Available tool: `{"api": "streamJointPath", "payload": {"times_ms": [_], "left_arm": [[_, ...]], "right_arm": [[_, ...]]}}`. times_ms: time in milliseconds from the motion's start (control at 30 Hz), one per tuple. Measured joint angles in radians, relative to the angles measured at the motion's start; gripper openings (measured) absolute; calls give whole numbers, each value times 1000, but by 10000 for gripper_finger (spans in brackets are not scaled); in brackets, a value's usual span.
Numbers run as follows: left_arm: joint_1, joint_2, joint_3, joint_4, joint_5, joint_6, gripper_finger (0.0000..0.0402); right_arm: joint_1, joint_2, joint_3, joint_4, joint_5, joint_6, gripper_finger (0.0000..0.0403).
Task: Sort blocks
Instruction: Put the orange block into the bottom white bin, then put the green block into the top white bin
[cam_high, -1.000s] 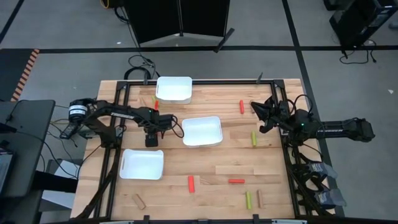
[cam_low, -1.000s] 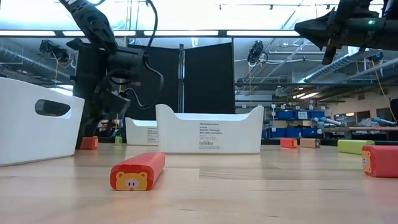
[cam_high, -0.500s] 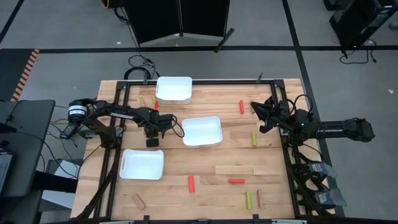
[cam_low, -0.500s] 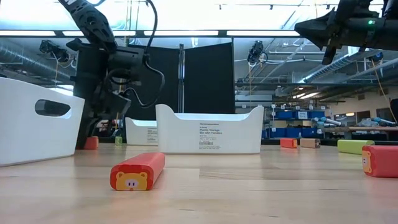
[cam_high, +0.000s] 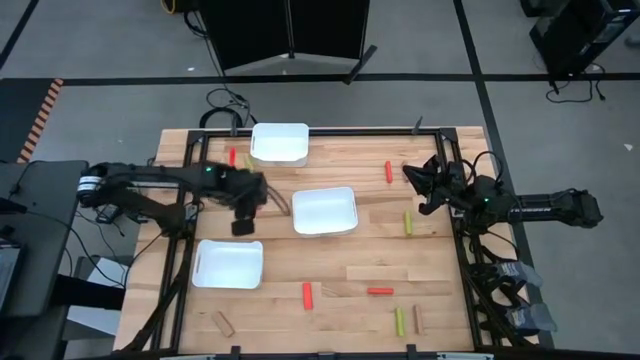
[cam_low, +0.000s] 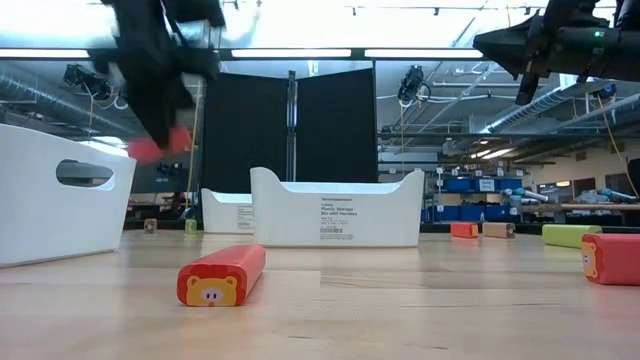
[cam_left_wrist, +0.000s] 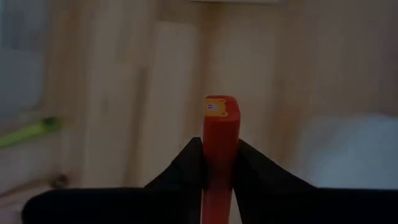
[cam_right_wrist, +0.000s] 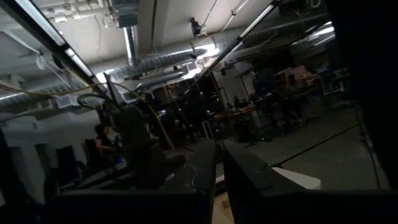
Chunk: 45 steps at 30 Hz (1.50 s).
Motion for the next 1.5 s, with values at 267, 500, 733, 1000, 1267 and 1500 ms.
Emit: {"api": "streamJointPath", "payload": {"times_ms": [267, 500, 733, 1000, 1267, 1500], "left_arm": [[-342, -13, 66, -160, 110, -252, 64], [-521, -14, -23, -50, 140, -485, 64], [-575, 18, -109, 47, 124, -625, 88], [-594, 32, -109, 43, 89, -687, 255], [-593, 29, 4, 48, -197, -655, 307], [-475, 28, 33, 110, -416, -560, 304]], "right_arm": [[0, 62, 0, 34, -50, -1, 42], [0, 164, 89, 59, -112, -44, 42], [1, 318, 384, -377, -78, -78, 52], [6, 518, 687, -1034, 76, 47, 104], [101, 657, 780, -1523, 200, 482, 122], [201, 725, 781, -1821, 205, 909, 127]]}}
